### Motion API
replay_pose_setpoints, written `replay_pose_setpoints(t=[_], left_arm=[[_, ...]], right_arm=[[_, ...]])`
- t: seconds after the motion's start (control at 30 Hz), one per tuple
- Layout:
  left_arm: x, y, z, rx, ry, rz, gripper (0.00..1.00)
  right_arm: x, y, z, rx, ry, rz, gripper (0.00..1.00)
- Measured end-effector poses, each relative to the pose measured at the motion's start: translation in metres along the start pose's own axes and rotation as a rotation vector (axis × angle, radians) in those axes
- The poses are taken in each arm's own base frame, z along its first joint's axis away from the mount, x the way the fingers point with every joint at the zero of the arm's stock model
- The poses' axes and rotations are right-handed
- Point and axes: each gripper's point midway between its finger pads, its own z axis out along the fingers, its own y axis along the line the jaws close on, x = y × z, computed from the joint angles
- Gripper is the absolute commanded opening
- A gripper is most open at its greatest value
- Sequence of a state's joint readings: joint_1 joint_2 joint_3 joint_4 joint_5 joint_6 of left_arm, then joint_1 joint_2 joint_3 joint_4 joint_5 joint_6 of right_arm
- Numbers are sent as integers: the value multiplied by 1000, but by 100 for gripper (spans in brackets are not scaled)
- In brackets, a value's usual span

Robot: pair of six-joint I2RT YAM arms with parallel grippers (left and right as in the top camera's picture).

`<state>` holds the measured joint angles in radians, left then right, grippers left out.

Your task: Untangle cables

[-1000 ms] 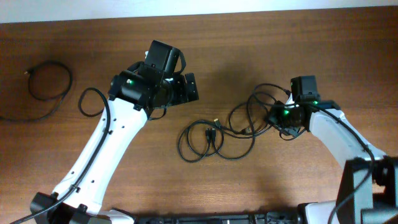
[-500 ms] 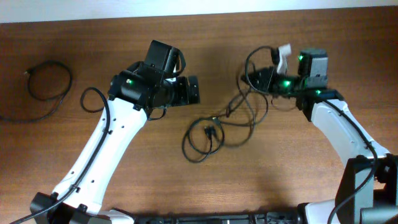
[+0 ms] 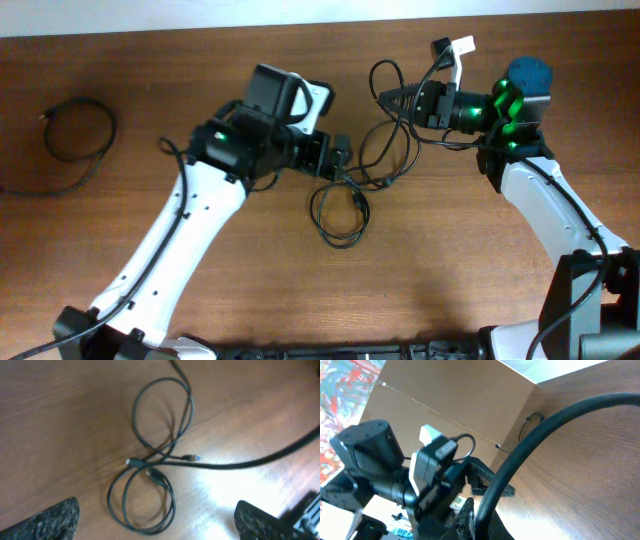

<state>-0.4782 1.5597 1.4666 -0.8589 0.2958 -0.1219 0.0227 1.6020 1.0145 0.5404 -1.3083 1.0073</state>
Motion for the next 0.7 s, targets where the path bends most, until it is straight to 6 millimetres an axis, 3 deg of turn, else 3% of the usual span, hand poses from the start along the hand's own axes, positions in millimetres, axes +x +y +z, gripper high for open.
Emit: replay_pose_setpoints(t=[0.3,0.37,0.43,0.5,0.7], left_arm=[[29,2,58,66,-51,77,99],[33,8,67,37,-70,97,99],[51,21,75,-19,-32,92,99],[61,28,77,-53,2,81,99],[55,53,72,-104,-30,-96,99]], right_arm=[[-4,-2,-6,8,-15,72,4],[-4,-2,-6,7,-15,90,4],[-4,-2,-6,7,-15,104,4],[-4,-2,-6,7,-14,114,4],[-4,-2,-6,7,-14,119,4]])
